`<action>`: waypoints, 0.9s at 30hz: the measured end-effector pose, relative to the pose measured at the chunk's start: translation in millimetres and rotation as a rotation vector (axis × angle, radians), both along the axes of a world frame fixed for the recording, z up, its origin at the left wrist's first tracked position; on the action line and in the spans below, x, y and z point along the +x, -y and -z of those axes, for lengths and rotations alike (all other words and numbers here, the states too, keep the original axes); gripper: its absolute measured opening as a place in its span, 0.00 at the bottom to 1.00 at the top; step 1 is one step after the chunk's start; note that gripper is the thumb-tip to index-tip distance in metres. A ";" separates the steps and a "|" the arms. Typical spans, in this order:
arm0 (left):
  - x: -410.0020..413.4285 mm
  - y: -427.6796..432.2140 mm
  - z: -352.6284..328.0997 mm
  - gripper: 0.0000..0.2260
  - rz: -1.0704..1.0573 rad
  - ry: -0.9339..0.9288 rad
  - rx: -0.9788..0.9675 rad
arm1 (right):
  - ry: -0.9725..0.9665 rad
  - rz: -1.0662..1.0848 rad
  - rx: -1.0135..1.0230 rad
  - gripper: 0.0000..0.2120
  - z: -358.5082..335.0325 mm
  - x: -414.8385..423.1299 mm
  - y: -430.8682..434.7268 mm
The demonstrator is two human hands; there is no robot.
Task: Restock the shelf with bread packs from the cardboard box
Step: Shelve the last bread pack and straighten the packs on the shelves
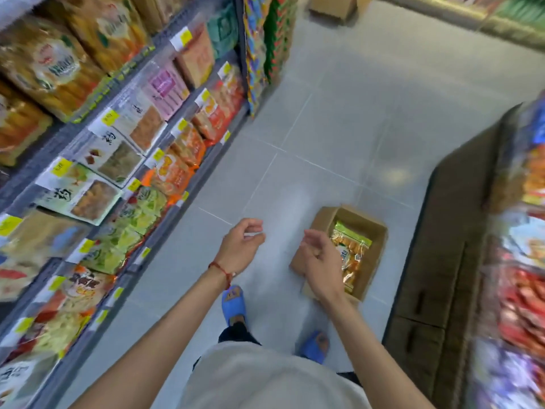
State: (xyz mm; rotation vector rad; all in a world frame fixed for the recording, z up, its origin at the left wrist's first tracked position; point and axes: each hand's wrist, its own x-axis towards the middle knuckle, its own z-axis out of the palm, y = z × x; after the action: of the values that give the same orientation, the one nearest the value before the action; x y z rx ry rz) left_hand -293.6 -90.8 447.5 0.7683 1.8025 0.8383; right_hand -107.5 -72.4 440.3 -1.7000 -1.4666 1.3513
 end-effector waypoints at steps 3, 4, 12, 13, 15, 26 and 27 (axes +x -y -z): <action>64.6 5.9 5.3 0.10 0.048 -0.005 -0.038 | -0.005 -0.011 -0.009 0.14 8.4 61.5 7.3; 85.8 8.5 7.6 0.10 0.062 0.004 -0.053 | -0.001 -0.019 -0.021 0.14 11.8 81.6 9.5; 193.7 8.7 39.6 0.08 0.107 0.059 -0.147 | -0.011 0.082 -0.186 0.14 48.9 196.9 0.4; 199.9 5.1 44.9 0.08 0.115 0.050 -0.163 | -0.009 0.087 -0.214 0.14 54.8 204.5 -5.6; 210.6 -4.3 58.3 0.07 0.131 0.044 -0.207 | 0.005 0.101 -0.258 0.13 67.2 216.4 -22.1; 249.6 -70.8 158.9 0.12 0.309 0.039 -0.470 | 0.127 0.045 -0.346 0.12 146.9 258.1 -118.9; 251.2 -76.4 171.2 0.12 0.288 0.037 -0.487 | 0.138 0.017 -0.360 0.12 158.4 263.5 -128.5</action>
State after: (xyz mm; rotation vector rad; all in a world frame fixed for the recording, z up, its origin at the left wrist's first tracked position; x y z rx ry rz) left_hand -42.4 -14.4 276.2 0.6605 1.7129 0.2073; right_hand 155.9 56.1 281.8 -2.0607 -1.3355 1.5908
